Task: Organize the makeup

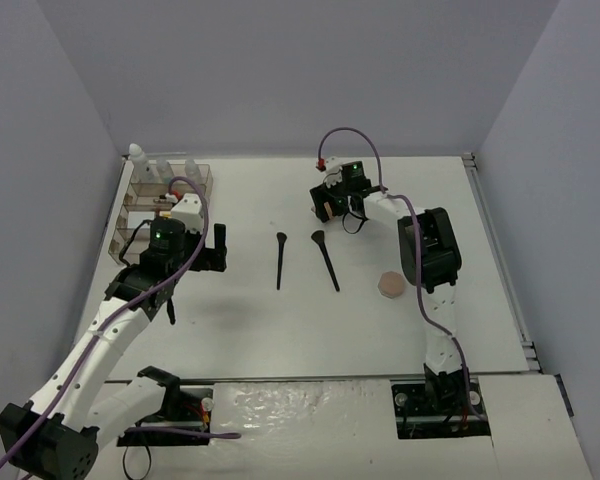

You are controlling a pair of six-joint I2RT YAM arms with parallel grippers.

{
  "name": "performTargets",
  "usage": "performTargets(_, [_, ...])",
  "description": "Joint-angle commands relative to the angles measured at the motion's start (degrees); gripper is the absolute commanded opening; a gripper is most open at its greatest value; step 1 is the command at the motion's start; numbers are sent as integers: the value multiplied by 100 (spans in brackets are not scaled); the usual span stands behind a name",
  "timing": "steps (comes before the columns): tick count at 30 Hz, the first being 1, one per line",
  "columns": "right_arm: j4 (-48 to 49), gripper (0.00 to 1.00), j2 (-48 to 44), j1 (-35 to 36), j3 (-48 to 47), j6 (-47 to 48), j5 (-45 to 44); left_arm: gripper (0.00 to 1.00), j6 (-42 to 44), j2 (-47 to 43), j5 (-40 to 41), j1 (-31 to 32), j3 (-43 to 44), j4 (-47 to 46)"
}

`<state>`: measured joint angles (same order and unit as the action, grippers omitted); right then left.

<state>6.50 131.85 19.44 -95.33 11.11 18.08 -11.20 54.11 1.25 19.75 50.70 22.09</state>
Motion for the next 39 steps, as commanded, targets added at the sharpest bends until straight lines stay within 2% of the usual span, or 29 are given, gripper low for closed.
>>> performTargets(1, [-501,72,-403,195,477,-13,-225,97,-165,5,-248,-32,224,-341])
performTargets(5, [-613,62,-468,479,542,135,-617,97,-215,99,-414,-41,230,-328])
performTargets(7, [-633,53,-441,552,533,163,-720,97,-216,109,-433,-41,230,-319])
performTargets(10, [-633,31,-451,617,470,145,-856,97,-257,91,-453,-41,204,-325])
performTargets(14, [-625,12,-702,653,365,36,-643,97,-448,90,-520,-42,204,-375])
performTargets(16, [-569,7,-934,713,434,2,-288,97,-664,84,-584,-41,204,-422])
performTargets(20, [-144,5,-1936,1125,994,-20,-82,97,-1011,47,-817,-41,196,-489])
performTargets(28, [1336,7,-4207,2039,3018,-551,264,97,-1921,-84,-1456,-24,429,-622])
performTargets(33, [1725,8,-4964,2662,3497,-668,257,97,-2482,-74,-2118,-8,622,-827])
performTargets(39, [2063,9,-5521,2971,3842,-797,259,95,-2905,-137,-2540,-2,663,-1108])
